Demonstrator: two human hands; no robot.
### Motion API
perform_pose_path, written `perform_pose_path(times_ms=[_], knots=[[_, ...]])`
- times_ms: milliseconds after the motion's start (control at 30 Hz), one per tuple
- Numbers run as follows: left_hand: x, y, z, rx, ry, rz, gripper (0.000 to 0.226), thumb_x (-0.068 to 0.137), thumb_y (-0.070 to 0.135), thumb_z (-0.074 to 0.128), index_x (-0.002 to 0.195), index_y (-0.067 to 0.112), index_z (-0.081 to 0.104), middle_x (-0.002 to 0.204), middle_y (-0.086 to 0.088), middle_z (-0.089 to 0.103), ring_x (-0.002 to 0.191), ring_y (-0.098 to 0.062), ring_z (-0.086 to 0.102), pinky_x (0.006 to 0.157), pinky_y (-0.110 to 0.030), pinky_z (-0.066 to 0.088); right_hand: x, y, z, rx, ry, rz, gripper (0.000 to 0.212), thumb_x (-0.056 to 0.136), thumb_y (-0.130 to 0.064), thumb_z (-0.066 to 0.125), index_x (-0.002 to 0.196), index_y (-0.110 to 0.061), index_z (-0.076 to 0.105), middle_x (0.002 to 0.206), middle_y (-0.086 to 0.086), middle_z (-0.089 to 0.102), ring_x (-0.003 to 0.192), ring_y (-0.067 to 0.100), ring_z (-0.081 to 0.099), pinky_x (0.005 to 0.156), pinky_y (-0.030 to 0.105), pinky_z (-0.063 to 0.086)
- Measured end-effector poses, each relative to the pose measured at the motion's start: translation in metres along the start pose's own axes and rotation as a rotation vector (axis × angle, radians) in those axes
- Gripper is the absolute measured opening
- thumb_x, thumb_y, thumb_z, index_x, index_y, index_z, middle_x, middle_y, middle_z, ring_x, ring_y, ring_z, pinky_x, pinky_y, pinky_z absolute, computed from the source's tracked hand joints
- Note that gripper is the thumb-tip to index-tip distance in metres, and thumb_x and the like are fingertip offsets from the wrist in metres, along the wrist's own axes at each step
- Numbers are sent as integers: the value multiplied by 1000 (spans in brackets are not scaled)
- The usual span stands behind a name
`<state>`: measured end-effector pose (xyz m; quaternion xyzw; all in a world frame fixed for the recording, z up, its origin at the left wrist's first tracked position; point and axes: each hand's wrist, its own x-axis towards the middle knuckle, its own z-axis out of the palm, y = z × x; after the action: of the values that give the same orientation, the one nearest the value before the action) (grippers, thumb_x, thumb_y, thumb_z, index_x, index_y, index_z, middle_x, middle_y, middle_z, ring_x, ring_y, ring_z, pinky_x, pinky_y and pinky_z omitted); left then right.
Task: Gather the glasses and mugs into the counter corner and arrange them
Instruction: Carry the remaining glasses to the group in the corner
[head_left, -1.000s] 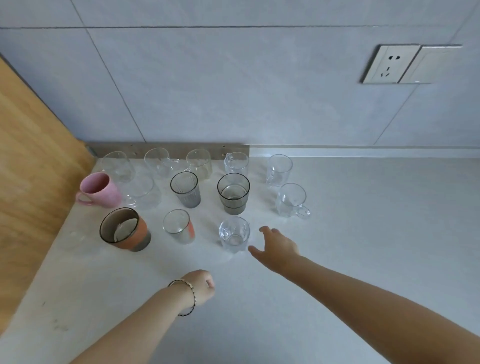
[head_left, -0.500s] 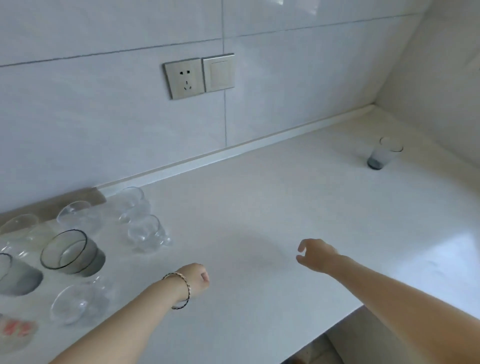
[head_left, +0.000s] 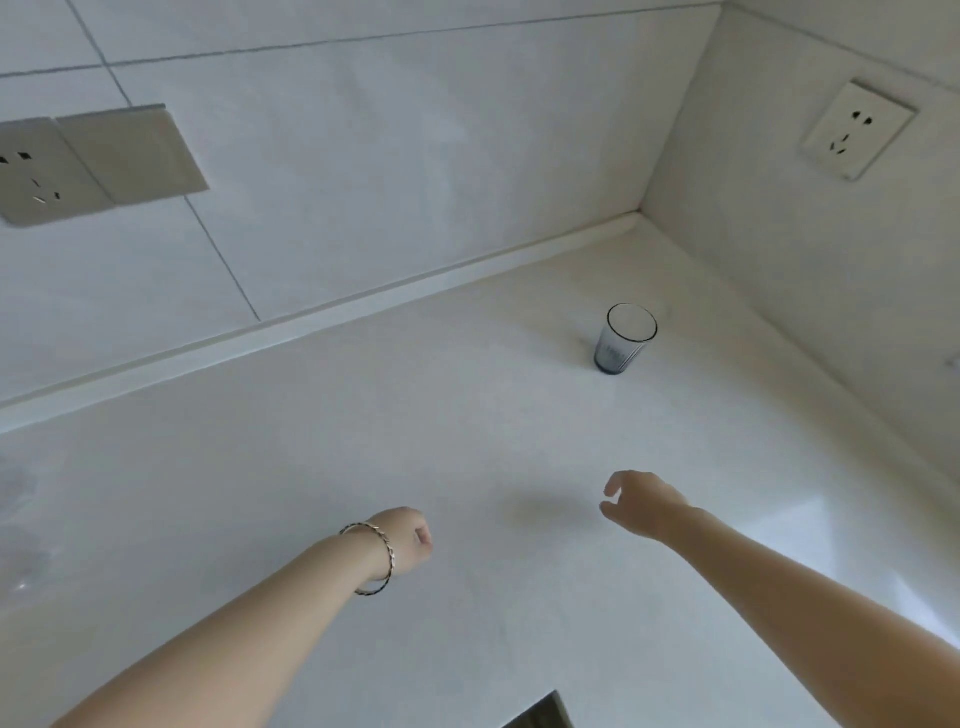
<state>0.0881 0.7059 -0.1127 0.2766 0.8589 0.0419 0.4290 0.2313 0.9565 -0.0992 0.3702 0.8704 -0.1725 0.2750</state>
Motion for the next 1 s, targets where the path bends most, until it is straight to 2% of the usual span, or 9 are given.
perform_pose_path(times_ms=[133, 267, 333, 467, 567, 667, 767, 867, 1000], knots=[[25, 27, -6, -4, 8, -25, 14, 90, 17, 42, 80, 23, 50, 99, 1, 56, 91, -15, 50, 82, -22, 39, 42, 22, -43, 25, 103, 2, 45, 92, -39, 51, 130, -16, 50, 130, 7, 56, 120, 25, 54, 92, 29, 44], [45, 41, -14, 18, 20, -62, 11, 91, 18, 42, 84, 24, 49, 116, -3, 61, 102, -18, 55, 88, -23, 42, 90, 24, -95, 120, 284, 13, 62, 86, -41, 60, 134, -7, 41, 135, 16, 44, 125, 32, 46, 98, 38, 42], [55, 45, -18, 20, 31, -62, 14, 91, 18, 43, 80, 24, 49, 106, -2, 59, 95, -16, 51, 84, -22, 40, 111, 19, -122, 144, 355, 20, 70, 84, -42, 64, 136, -5, 36, 139, 17, 38, 131, 34, 37, 103, 42, 38], [75, 48, -21, 17, 59, -68, 12, 91, 19, 43, 83, 25, 49, 99, 3, 54, 93, -14, 50, 83, -22, 40, 152, 11, -151, 170, 312, -27, 89, 79, -43, 70, 146, -9, 21, 147, 16, 28, 137, 35, 28, 108, 45, 33], [80, 51, -19, 23, 50, -79, 11, 91, 18, 42, 88, 24, 51, 105, 1, 58, 105, -17, 56, 85, -22, 41, 169, 10, -147, 185, 248, -60, 93, 79, -38, 73, 148, -10, 16, 149, 15, 27, 136, 36, 33, 108, 44, 36], [79, 51, -18, 26, 45, -83, 19, 92, 19, 42, 101, 19, 59, 122, -3, 61, 115, -19, 56, 92, -24, 43, 168, 10, -138, 262, 320, -29, 89, 75, -34, 76, 143, -8, 25, 143, 14, 34, 129, 34, 43, 101, 43, 45], [73, 47, -14, 9, 41, -90, 20, 92, 19, 43, 104, 18, 60, 125, -3, 60, 115, -19, 56, 93, -24, 43, 147, 6, -126, 233, 350, -20, 84, 72, -37, 77, 139, -10, 32, 137, 12, 41, 123, 32, 49, 95, 42, 48], [62, 37, -11, -35, 37, -110, 10, 92, 18, 43, 93, 22, 52, 125, -3, 59, 110, -18, 56, 89, -22, 42, 114, -7, -103, 117, 349, -134, 82, 72, -36, 75, 139, -15, 33, 136, 8, 42, 124, 29, 45, 94, 37, 45], [37, 10, -9, -80, 63, -142, 9, 92, 18, 42, 91, 23, 50, 125, -2, 60, 105, -18, 56, 81, -18, 37, 64, -43, -70, 95, 267, -294, 84, 71, -40, 73, 142, -20, 31, 136, 3, 42, 124, 24, 45, 97, 31, 42]])
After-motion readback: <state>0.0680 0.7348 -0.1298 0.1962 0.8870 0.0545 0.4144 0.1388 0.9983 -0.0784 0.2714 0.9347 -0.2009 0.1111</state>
